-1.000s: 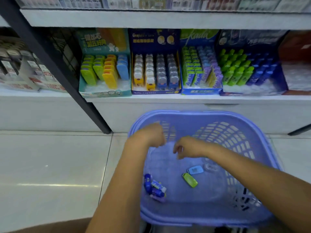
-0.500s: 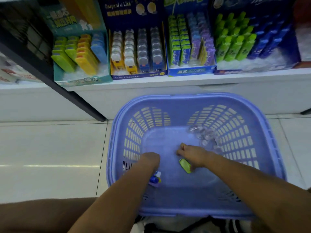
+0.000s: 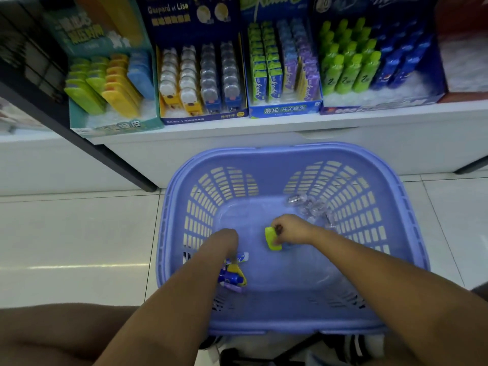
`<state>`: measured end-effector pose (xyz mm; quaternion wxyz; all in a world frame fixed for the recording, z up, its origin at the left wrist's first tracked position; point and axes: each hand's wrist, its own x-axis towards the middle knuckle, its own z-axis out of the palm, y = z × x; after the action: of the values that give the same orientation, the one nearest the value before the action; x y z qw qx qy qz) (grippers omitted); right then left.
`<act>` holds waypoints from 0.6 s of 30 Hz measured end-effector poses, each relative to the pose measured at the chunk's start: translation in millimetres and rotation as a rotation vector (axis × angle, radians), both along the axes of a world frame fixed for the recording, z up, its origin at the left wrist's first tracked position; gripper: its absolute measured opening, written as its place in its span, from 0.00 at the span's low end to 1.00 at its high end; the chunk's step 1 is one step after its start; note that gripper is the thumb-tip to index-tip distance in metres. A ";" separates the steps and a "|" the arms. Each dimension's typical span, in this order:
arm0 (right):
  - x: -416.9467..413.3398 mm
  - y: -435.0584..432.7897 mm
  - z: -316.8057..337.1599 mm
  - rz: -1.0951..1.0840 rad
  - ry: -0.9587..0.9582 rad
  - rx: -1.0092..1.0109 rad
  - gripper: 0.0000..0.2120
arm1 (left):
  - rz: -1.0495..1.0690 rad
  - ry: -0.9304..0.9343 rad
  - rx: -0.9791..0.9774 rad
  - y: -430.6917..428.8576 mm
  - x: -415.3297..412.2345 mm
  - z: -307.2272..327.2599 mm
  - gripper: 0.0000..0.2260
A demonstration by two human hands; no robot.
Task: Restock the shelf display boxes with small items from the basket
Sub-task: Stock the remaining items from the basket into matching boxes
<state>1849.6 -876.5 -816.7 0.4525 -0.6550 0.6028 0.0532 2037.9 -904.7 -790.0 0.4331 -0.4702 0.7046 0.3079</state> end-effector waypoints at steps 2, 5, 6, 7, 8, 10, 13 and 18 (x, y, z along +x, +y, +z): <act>-4.0 -13.5 18.5 -0.248 -0.221 0.136 0.10 | 0.158 0.169 -0.025 -10.6 -4.4 10.6 0.10; -12.8 -31.3 60.5 -0.699 -0.710 0.319 0.08 | 0.602 0.555 -0.059 -28.7 -12.0 37.8 0.08; -16.2 -36.4 74.8 -0.768 -0.821 0.344 0.06 | 0.748 0.661 -0.035 -34.3 -13.8 49.5 0.05; -18.8 -40.6 89.7 -0.767 -0.873 0.350 0.05 | 0.847 0.744 -0.002 -39.7 -14.6 61.7 0.02; -20.3 -45.2 105.4 -0.709 -0.869 0.338 0.05 | 0.895 0.810 0.013 -45.3 -14.1 74.2 0.02; -20.9 -52.1 134.3 -0.562 -0.837 0.288 0.09 | 0.913 0.921 -0.004 -54.9 -9.7 98.2 0.05; -20.9 -60.1 174.4 -0.433 -0.780 0.124 0.14 | 0.971 1.082 -0.079 -66.4 -2.8 132.7 0.07; -25.0 -72.8 222.8 -0.597 -0.695 -0.538 0.10 | 1.068 1.385 -0.151 -70.0 -3.0 171.4 0.09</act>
<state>1824.5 -949.3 -593.9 0.4370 -0.5271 0.5699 -0.4544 2034.9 -974.7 -618.6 -0.3262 -0.4720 0.5132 0.6383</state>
